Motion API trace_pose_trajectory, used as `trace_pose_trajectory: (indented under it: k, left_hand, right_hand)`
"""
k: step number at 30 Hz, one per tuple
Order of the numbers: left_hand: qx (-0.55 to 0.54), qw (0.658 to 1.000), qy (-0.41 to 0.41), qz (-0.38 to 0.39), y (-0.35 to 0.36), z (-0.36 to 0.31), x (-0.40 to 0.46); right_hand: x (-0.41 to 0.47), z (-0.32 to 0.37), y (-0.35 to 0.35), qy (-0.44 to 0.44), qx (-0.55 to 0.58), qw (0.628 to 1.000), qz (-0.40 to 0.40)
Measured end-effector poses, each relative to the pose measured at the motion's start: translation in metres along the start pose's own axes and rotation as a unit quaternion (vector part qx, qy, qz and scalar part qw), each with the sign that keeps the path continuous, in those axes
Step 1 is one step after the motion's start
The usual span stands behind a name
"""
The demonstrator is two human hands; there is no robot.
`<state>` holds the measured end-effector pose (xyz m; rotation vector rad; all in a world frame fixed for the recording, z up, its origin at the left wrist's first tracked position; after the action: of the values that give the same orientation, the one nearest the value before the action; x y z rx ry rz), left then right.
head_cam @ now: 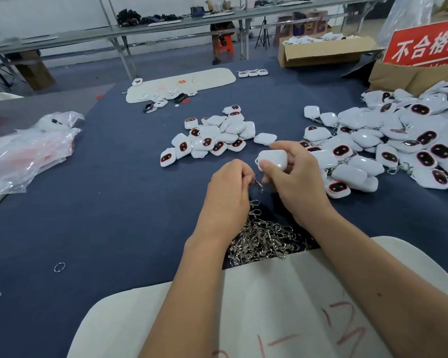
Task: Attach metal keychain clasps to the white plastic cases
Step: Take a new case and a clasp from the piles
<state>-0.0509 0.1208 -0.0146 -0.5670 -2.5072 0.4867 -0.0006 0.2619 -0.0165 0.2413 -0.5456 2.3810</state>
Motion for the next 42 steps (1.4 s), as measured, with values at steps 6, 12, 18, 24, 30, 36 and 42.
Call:
trace_pose_trajectory:
  k: [6,12,18,24,30,36,42]
  left_hand:
    - [0.015,0.999,-0.004,0.028,0.001,-0.001,-0.001]
    - [0.022,0.999,-0.011,0.039,0.001,-0.004,-0.002]
    - [0.026,0.999,-0.020,0.034,0.001,-0.009,-0.004]
    - [0.036,0.998,-0.040,0.020,0.002,-0.013,-0.005]
    - [0.054,0.997,-0.055,0.018,0.003,-0.012,-0.004]
    - [0.033,0.999,-0.031,0.001,0.005,-0.010,-0.003]
    - [-0.059,0.997,0.029,-0.038,0.003,-0.008,0.000]
  right_hand:
    - [0.001,0.003,0.000,-0.006,-0.044,0.999,-0.029]
    - [0.001,0.005,0.001,-0.019,-0.104,0.994,0.010]
    - [0.001,0.005,0.001,-0.023,-0.116,0.993,0.015]
    - [0.000,0.006,0.002,-0.039,-0.121,0.992,0.019]
    - [-0.002,0.008,0.003,-0.057,-0.139,0.989,0.009]
    - [0.001,0.003,0.001,-0.010,-0.078,0.997,0.026]
    - [0.002,0.003,0.003,0.070,0.119,0.989,0.059]
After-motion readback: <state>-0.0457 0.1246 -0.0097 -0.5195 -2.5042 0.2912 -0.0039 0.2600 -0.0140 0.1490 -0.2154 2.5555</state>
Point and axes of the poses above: each hand's wrist, its own x-axis towards the middle knuckle, its own y-axis out of the palm, z = x × y, the point moved 1 cm from there along x, towards the middle knuckle, and after that the axes turned 12 degrees about -x, right-handed, at the moved point
